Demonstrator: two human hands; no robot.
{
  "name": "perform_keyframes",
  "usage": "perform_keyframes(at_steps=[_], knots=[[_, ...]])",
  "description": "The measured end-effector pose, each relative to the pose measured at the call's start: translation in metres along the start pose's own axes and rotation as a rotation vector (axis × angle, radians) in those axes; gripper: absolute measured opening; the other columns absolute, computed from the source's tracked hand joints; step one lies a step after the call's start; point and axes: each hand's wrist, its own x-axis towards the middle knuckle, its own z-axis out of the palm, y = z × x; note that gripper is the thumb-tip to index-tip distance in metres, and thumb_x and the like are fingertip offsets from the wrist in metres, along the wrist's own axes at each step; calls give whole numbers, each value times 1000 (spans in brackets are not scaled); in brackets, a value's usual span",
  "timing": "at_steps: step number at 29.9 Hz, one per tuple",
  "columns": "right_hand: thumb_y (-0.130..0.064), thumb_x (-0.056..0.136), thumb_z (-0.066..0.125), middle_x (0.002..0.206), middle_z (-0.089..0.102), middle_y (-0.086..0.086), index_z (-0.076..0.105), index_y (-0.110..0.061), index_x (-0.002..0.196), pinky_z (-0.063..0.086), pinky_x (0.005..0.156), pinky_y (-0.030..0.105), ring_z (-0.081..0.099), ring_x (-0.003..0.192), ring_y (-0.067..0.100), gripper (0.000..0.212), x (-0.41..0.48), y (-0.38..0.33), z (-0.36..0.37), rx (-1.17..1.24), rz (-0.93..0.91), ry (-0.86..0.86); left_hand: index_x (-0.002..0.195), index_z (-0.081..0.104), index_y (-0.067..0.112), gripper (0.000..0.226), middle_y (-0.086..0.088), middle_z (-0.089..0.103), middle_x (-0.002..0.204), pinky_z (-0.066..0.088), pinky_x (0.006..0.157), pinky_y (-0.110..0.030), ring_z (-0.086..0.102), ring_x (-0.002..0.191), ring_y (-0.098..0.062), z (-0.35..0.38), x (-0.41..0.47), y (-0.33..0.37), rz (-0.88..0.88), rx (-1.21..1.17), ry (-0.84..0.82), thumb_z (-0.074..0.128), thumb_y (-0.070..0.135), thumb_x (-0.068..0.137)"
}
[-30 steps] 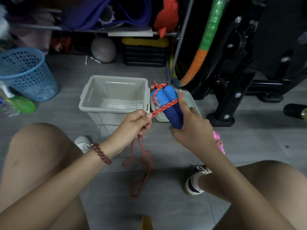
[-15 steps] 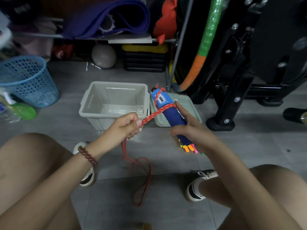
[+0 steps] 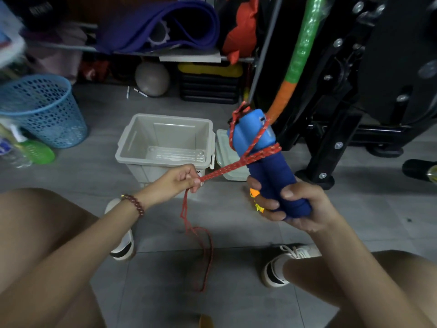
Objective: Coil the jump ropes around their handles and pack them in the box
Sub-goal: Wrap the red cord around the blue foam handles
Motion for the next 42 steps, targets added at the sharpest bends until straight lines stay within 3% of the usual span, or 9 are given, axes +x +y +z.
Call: perform_keyframes(at_steps=[4,9,13,17,23,31,34,36,42], knots=[[8,71,65,114,55,1,35,-16,132,48,81,24,60,98,19,72,-1,-2,23,-767,306,-121,83,48,14,13,1,57,75,44,71,-25,56,66,5,5,13,6,-5,216,53,59,14,88],[-21,80,62,103,58,5,19,-20,142,31,61,28,57,86,27,75,24,55,39,-1929,533,168,91,47,16,16,5,55,86,37,73,-24,54,88,-17,1,5,52,170,886,239,53,31,91],[-24,80,59,126,52,5,-19,-14,148,43,66,31,60,96,27,104,41,63,4,-2054,459,659,78,43,21,25,0,47,77,39,62,-23,45,70,-12,1,-28,78,547,725,287,65,31,83],[-22,79,58,125,52,4,0,-21,151,37,62,29,62,90,31,92,37,51,-9,-2100,242,891,70,48,10,24,1,47,67,34,49,-28,39,66,-14,27,-50,83,702,992,290,65,16,85],[-29,70,74,92,59,4,23,-25,150,25,49,25,59,58,31,95,28,40,-22,-2071,-6,1093,89,55,18,12,12,44,67,44,58,-32,49,66,-16,31,-49,71,325,779,346,64,15,81],[-31,78,65,110,53,1,-2,-34,150,33,58,29,60,80,32,98,26,31,-14,-1986,38,1099,75,29,29,30,1,63,73,43,63,-32,51,59,-6,43,-43,52,99,573,127,50,10,88],[-27,77,62,110,54,3,-1,-32,151,35,60,30,60,81,32,97,22,22,-14,-1963,52,1136,96,38,24,6,6,55,64,45,64,-36,51,57,-10,52,-45,54,89,519,137,41,29,95],[-27,77,62,110,55,3,-1,-31,151,36,61,29,60,82,30,97,20,19,-13,-1946,52,1144,109,50,27,30,8,54,64,48,70,-36,58,66,-13,57,-45,58,91,511,215,31,46,95],[-27,77,62,107,54,4,-2,-30,151,33,59,29,59,78,29,97,18,17,-5,-1956,44,1161,86,72,24,34,5,38,58,28,51,-18,35,52,-3,58,-37,55,-44,33,355,41,32,99]])
